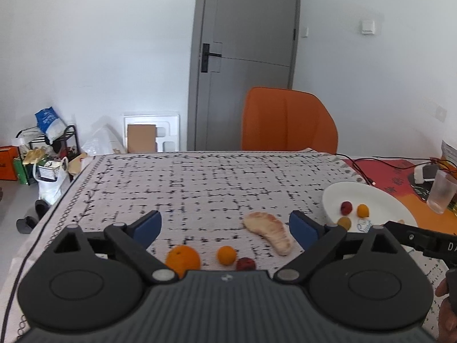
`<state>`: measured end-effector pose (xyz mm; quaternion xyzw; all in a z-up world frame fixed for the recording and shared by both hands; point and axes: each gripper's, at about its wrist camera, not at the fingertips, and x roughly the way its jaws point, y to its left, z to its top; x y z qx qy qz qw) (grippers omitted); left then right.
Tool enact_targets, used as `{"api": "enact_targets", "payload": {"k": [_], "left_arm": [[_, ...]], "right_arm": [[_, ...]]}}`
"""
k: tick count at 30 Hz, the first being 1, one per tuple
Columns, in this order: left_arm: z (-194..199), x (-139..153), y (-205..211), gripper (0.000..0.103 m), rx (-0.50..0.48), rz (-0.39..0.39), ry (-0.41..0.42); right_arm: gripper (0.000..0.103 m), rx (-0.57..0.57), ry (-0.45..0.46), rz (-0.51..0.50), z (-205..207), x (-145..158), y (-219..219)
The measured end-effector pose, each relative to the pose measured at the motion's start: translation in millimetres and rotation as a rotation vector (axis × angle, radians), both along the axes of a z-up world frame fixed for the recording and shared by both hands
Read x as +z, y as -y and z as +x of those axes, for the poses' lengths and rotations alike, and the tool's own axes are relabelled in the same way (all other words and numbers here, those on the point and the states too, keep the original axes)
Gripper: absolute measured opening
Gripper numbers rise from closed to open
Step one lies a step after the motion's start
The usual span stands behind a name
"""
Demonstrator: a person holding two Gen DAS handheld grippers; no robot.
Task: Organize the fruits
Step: 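Move both open tools from the bowl back over the remaining fruit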
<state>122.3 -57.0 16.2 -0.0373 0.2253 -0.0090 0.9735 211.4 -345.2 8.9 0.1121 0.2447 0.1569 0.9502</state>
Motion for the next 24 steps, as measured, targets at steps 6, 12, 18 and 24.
{"api": "enact_targets", "payload": {"k": [6,12,18,24], "left_arm": [[-5.3,-2.0,-18.2,0.095,0.038,-0.020,-0.004],[-8.7,-4.8,-35.7,0.095,0.071,-0.042,-0.023],[-9.7,-11.0,-52.9,0.095,0.095,-0.085,-0.028],[-6.4,-18.7,-61.5,0.093,0.111,-0.107,-0.044]], "right_arm": [[0.103,0.029,0.006,-0.009,-1.0,2.6,-12.0],[0.103,0.086,-0.007,-0.023,-1.9,2.6,-25.4],[0.103,0.128,-0.009,-0.034,-0.4,1.1,-41.9],[0.102,0.155,-0.019,-0.054,3.1,-2.0,-56.4]]}}
